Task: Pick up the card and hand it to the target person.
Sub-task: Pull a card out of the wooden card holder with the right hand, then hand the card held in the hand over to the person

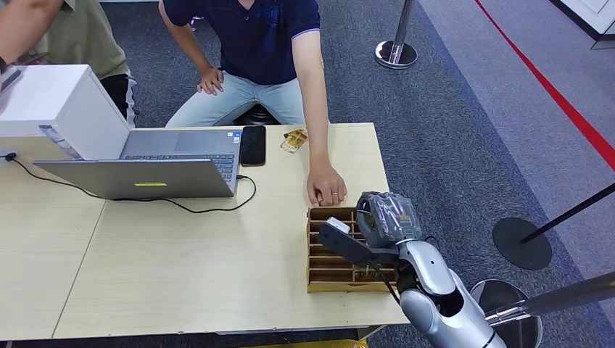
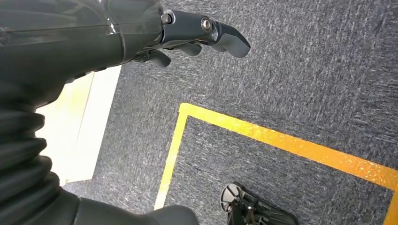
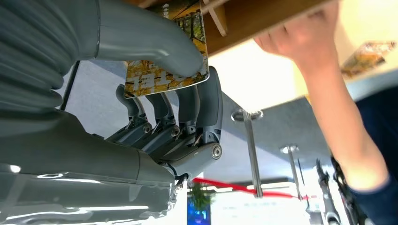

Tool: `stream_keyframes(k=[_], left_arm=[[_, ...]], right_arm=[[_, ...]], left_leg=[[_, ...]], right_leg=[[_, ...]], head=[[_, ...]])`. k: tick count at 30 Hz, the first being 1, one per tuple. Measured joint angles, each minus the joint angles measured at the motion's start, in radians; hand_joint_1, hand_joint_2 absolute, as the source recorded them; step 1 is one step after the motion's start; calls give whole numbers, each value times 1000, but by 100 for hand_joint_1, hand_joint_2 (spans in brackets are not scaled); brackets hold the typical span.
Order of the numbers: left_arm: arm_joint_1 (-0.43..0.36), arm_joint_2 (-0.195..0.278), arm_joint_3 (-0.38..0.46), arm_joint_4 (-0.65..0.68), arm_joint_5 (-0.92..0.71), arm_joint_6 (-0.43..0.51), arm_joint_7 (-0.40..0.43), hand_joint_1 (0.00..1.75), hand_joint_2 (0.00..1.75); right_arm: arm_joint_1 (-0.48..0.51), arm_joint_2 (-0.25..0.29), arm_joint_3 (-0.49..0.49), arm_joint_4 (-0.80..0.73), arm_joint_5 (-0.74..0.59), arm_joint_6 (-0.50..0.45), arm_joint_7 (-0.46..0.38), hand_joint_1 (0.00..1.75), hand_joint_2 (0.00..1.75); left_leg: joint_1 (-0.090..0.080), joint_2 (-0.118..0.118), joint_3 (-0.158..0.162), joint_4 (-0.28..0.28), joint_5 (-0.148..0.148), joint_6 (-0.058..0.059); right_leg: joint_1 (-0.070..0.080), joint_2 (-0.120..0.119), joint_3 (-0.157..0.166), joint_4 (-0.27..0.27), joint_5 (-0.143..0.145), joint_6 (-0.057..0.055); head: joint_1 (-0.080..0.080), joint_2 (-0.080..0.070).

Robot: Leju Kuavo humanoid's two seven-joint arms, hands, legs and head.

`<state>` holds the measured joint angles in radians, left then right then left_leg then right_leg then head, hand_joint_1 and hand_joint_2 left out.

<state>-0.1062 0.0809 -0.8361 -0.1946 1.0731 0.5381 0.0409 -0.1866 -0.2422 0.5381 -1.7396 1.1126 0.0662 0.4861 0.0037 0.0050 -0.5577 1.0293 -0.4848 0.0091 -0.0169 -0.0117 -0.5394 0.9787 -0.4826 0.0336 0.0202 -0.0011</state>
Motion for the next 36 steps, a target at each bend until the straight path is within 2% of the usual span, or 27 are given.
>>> stream_keyframes(k=[9,17,21,30,34,36], left_arm=[[1,-2,0,0,-7,-18,1,0,175],[0,-1,-1,0,-41,-52,1,0,175],[-3,0,-2,0,-66,-78,-1,0,175],[-5,9,-9,0,-93,-100,-2,0,175],[-5,11,-10,0,-102,-106,-1,0,175],[-5,11,-10,0,-111,-109,0,0,175]], right_arm=[[4,1,-34,-109,46,-101,-50,140,175],[-74,19,-36,-114,22,-84,-85,140,175],[-191,48,-23,8,3,-78,-114,140,175],[-378,125,14,371,-16,-170,-173,140,175],[-415,150,19,468,-9,-189,-175,0,175],[-425,159,19,502,-6,-192,-174,0,175]], left_leg=[[0,0,0,0,0,0],[0,0,-1,0,0,0],[0,0,-1,0,1,0],[1,-3,-2,0,2,-1],[1,-3,-3,0,2,-1],[1,-3,-3,0,2,-1]], right_leg=[[0,0,0,0,0,0],[0,0,0,0,0,0],[0,0,0,1,1,0],[0,-2,0,1,1,-1],[0,-2,-1,1,1,-1],[0,-3,-1,1,1,-1]], head=[[0,0],[0,0],[0,0],[0,0],[0,0],[0,0]])
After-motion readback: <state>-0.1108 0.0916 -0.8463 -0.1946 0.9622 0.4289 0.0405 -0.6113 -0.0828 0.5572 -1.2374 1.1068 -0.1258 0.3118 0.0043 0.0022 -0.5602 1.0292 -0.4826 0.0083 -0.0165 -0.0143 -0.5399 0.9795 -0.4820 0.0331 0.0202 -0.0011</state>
